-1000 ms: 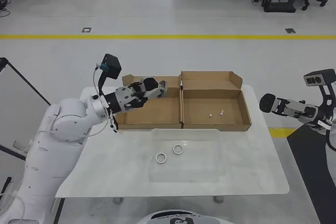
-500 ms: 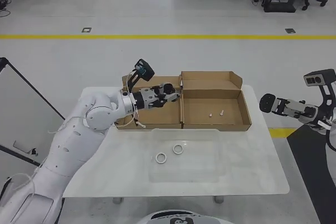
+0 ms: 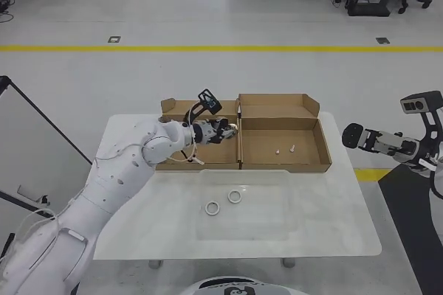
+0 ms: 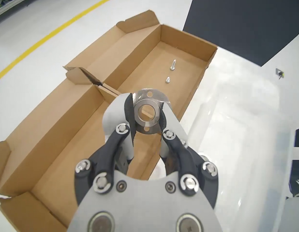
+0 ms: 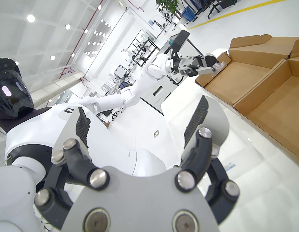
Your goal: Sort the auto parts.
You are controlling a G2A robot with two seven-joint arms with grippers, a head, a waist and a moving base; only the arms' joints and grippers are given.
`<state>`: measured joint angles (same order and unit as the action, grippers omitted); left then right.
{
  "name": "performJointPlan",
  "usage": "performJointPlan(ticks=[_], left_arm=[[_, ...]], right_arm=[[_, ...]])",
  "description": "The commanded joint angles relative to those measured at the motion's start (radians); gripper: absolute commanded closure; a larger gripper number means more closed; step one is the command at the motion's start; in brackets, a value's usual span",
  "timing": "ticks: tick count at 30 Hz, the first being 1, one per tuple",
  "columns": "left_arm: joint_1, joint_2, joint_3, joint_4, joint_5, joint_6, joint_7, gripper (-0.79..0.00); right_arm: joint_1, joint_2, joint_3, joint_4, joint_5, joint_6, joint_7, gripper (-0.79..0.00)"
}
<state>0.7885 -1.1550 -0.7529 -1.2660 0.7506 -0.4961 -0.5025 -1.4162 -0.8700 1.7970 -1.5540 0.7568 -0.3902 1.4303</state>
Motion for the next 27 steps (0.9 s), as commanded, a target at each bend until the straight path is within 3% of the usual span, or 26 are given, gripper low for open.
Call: performJointPlan(ticks=[1, 13, 27], left_arm=[[-0.017, -0.013, 0.029, 0.051, 0.039, 0.002, 0.015, 0.0], [-0.089, -0.1, 0.175, 0.267, 0.196, 0.038, 0.091, 0.0], [-0.161, -0.188, 0.265, 0.467, 0.359, 0.084, 0.165, 0.0]], right_arm=[[0.0, 0.0, 0.0, 0.0, 0.0, 0.0, 0.0, -0.785], [0.0, 0.0, 0.0, 0.0, 0.0, 0.0, 0.0, -0.785], [0.0, 0.0, 0.0, 0.0, 0.0, 0.0, 0.0, -0.785]])
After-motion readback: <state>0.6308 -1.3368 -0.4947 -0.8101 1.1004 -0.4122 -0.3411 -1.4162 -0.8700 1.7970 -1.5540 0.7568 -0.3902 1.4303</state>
